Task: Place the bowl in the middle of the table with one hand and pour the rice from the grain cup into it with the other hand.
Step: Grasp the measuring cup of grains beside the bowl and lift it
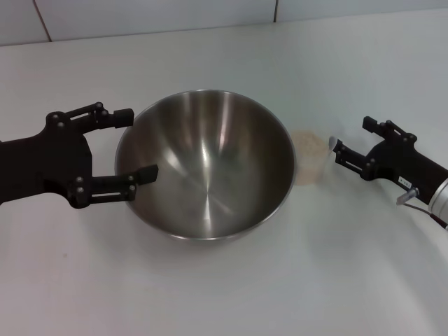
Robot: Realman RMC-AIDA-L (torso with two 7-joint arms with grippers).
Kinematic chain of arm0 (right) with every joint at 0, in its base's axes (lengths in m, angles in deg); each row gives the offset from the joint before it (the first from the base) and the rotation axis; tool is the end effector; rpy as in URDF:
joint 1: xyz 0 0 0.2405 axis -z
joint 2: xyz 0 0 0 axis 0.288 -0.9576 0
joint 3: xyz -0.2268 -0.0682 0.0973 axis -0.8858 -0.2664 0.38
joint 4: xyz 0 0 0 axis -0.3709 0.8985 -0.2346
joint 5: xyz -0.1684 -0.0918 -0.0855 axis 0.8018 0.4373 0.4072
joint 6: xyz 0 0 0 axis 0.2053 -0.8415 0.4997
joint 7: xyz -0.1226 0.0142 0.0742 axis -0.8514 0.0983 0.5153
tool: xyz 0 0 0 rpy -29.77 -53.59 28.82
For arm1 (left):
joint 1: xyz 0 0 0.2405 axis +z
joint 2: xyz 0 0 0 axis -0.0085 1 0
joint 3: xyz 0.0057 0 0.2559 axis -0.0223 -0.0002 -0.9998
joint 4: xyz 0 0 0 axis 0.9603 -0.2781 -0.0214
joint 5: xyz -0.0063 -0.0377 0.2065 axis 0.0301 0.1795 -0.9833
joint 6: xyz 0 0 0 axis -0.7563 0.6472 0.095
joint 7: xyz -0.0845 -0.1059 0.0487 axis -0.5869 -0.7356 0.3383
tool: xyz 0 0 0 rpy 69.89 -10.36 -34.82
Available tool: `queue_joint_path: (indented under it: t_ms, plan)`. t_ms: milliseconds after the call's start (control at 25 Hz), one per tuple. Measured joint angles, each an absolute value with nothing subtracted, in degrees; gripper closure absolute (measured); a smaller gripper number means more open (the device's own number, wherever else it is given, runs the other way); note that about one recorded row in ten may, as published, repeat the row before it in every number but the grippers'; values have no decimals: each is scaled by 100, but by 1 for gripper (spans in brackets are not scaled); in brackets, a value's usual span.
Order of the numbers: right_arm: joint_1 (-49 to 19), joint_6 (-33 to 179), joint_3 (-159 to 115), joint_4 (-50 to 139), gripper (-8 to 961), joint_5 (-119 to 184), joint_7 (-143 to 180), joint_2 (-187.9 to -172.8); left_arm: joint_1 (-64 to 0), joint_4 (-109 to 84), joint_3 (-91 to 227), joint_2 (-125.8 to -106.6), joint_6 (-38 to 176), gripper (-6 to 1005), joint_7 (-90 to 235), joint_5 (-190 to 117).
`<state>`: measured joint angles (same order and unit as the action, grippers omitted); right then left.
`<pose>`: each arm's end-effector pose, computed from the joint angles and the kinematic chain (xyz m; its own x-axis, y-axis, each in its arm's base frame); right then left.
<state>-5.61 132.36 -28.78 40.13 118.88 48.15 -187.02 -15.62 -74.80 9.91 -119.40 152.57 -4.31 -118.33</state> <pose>0.3612 0.2888 -0.0337 0.7451 -0.2209 -0.6293 -0.6481 -0.4625 -0.6051 -0.2212 0.2946 0.0316 0.8631 0.0080 0.5050 0.1508 -0.9583 -0.2426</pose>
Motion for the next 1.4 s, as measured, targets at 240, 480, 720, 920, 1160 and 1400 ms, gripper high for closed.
queue_joint_path:
  t_ms: [240,480,720,920,1160,1400]
  plan:
    - [-751,13122,-2830,3999,144,11863,4811,-18702,-1564,-7441,981,-11940,15272,139,-430,-11834]
    - [-909,12941,-2826,4006,144,11859,4802,-18696,-1559,-7435,976,-11940,15322,139,-429,-11834]
    - [-956,12974,-2824,4037,144,11855,4798,-18703,-1565,-7419,980,-11940,15335,139,-426,-11833]
    - [-965,13062,-2863,4065,215,11855,4719,-18710,-1573,-7405,983,-11940,15336,140,-424,-11838]
    - [-1016,13071,-2821,4254,439,11854,4265,-18711,-1589,-7347,983,-11940,15336,140,-423,-11841]
    - [-1062,13071,-2821,4327,732,11855,4200,-18710,-1628,-7275,983,-11940,15336,139,-418,-11845]
